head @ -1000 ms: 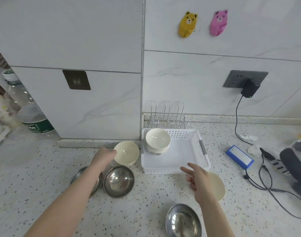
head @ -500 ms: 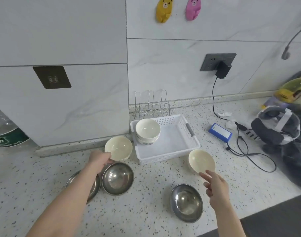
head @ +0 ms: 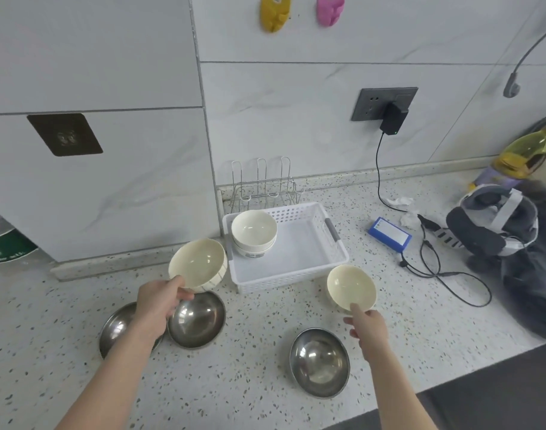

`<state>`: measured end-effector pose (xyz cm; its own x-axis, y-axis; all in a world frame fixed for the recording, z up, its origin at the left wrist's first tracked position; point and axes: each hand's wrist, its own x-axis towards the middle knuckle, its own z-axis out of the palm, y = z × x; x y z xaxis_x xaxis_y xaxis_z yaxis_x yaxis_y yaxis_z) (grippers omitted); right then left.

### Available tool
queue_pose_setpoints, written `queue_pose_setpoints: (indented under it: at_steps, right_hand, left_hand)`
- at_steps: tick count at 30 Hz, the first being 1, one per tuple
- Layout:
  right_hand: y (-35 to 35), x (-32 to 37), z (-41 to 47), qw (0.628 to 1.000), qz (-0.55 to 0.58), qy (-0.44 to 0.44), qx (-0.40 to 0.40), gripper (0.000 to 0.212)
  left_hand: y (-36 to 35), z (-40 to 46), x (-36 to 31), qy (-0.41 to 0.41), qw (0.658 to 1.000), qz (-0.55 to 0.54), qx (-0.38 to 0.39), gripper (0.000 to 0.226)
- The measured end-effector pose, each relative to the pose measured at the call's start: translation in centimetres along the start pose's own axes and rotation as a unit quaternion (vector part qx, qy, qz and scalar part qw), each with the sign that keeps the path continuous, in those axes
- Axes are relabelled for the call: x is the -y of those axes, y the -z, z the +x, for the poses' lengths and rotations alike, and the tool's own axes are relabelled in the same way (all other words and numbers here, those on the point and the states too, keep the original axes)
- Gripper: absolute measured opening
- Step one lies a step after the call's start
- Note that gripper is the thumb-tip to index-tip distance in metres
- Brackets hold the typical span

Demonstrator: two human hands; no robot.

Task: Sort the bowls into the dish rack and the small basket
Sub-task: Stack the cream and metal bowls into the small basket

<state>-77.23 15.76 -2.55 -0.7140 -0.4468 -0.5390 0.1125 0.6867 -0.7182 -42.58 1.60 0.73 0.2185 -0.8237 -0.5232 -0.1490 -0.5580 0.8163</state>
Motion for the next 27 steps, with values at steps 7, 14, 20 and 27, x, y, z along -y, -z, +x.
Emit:
queue_pose_setpoints:
  at_steps: [7,14,20,27]
  right_hand:
    - [1.7,-1.1,2.0,0.998,0.025,0.029,-0.057,0.027]
    - [6.4,1.2,5.0,0.991,0.096,0.037,-0.090,0.025]
    - [7.7,5.5,7.2,0.984,0.150,0.074,-0.059,0.023]
    - [6.4,8.8,9.1,0.981,0.159,0.113,-0.010,0.020]
  left_hand:
    - [-8.0,-5.5,-2.1,-0.020,0.998,0.014,0.065,0.012]
    - [-17.5,-6.4,-3.7,-0.020,0.996,0.053,0.074,0.015]
    - [-22.6,-5.2,-4.7,-0.009,0.997,0.058,0.057,0.013]
    - [-26.3,-2.7,-5.6,0.038,0.996,0.069,0.033,0.010]
